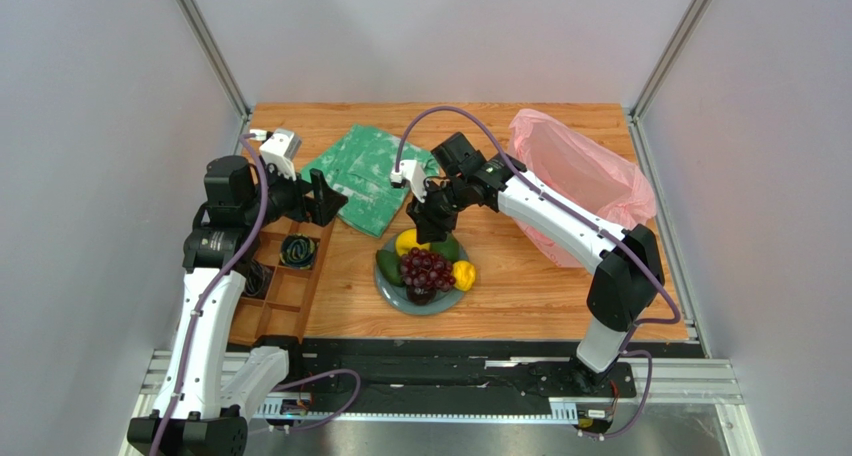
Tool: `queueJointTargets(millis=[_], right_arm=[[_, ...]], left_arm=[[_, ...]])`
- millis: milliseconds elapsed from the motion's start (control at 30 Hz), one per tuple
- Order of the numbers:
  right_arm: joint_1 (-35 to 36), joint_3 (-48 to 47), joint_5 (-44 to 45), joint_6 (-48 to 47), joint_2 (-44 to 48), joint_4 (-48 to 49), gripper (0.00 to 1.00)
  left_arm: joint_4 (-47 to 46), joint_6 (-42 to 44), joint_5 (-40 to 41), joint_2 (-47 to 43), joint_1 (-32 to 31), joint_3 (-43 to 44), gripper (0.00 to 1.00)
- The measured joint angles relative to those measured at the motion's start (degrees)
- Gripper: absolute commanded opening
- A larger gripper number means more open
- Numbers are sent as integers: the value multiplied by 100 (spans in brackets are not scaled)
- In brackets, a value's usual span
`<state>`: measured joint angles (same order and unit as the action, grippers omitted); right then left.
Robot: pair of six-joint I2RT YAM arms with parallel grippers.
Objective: Take the fake fruits out of the plastic bag
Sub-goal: Reset both arms
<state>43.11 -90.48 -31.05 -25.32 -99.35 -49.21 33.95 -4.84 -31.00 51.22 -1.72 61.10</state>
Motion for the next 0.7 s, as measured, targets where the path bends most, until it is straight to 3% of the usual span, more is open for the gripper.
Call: queueJointTargets(millis=[133, 267, 367, 467, 700], right_arm=[[0, 0, 35, 0, 0, 24, 47], [-20, -57, 166, 98, 0, 0, 79], [-90, -173, 472, 319, 52, 37, 90], [-249, -175, 1069, 527, 284, 74, 93], [-496, 87, 3541, 774, 1231, 251, 98]], left_arm=[[-39, -2, -24, 7, 0, -7, 98], [-48, 0, -48, 7, 0, -31, 99], [-42, 20, 2, 2, 0, -31, 99], [-31, 87, 219, -13, 4, -35, 99], [37, 525, 811, -90, 61, -181, 99]])
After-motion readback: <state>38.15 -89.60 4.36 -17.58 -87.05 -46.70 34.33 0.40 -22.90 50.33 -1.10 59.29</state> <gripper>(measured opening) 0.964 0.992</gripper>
